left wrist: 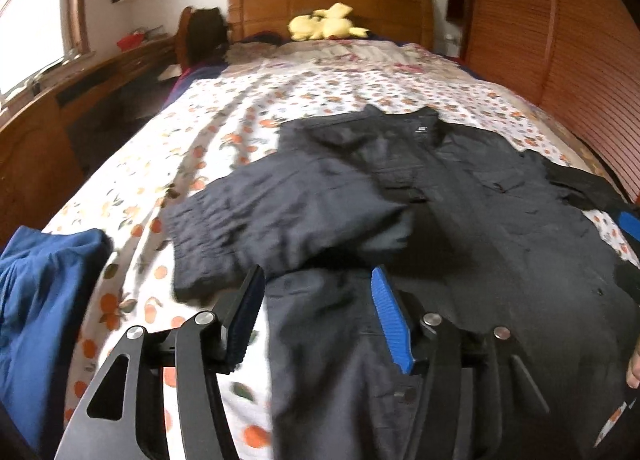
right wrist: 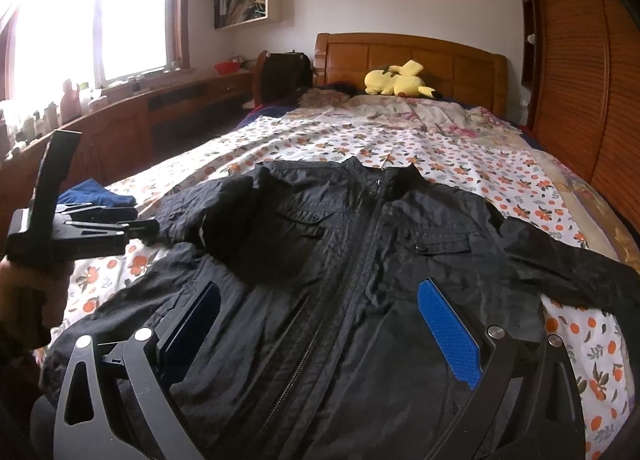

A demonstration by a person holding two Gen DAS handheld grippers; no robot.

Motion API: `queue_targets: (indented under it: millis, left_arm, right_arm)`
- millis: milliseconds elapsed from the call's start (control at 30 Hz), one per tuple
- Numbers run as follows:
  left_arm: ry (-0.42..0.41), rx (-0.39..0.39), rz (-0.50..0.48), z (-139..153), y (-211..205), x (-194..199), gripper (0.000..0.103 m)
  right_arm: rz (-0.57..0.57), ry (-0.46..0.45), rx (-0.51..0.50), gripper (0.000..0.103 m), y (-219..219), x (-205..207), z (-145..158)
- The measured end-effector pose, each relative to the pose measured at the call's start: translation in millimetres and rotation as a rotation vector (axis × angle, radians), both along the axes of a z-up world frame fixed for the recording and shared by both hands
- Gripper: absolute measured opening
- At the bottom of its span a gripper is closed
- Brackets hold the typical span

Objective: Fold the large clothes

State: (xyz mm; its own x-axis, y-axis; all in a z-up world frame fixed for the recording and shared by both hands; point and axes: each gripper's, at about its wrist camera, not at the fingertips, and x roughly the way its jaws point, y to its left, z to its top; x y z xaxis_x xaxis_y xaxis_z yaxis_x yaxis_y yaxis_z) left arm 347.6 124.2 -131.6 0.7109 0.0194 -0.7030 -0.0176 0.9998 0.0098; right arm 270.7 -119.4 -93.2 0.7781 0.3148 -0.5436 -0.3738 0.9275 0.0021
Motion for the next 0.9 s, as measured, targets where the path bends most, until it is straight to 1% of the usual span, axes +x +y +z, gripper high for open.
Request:
queue_targets:
  millis: [100, 267, 533, 667, 733, 767, 833, 867, 900]
  left_arm:
    - [0.018, 0.02, 0.041, -7, 21, 12, 0.062]
    - [0.056, 0.003, 0.115, -23, 55, 35, 0.063]
    - [0.138, 0.047, 0.191, -56, 83, 67, 0.065]
    - [0.164, 0.03, 0.221, -69, 94, 74, 0.075]
    - [0.18, 0.012, 0.233, -74, 99, 76, 0.078]
    - [0.197, -0.001, 0.235, -77, 103, 77, 0.078]
    - [0.202, -0.008, 0.234, -79, 104, 78, 0.078]
    - [0.204, -0.006, 0.232, -79, 104, 78, 0.076]
    - [0.205, -0.012, 0.225, -78, 104, 79, 0.071]
  right_arm:
    - [0.002, 0.001, 0.004, 0.096, 3, 1, -2]
    - [0.005, 0.005, -0.01, 0.096, 6, 0, -6]
    - [0.009, 0.027, -0.025, 0.096, 10, 2, -16]
    - [0.023, 0.028, -0.032, 0.096, 16, 2, -18]
    - [0.028, 0.027, -0.033, 0.096, 17, 3, -18]
    - [0.03, 0.025, -0.035, 0.096, 18, 3, -18]
    - [0.034, 0.023, -0.033, 0.096, 20, 3, -17]
    - [0.035, 0.024, -0.032, 0.096, 20, 4, -17]
    - [0.035, 0.023, -0.032, 0.096, 21, 4, -17]
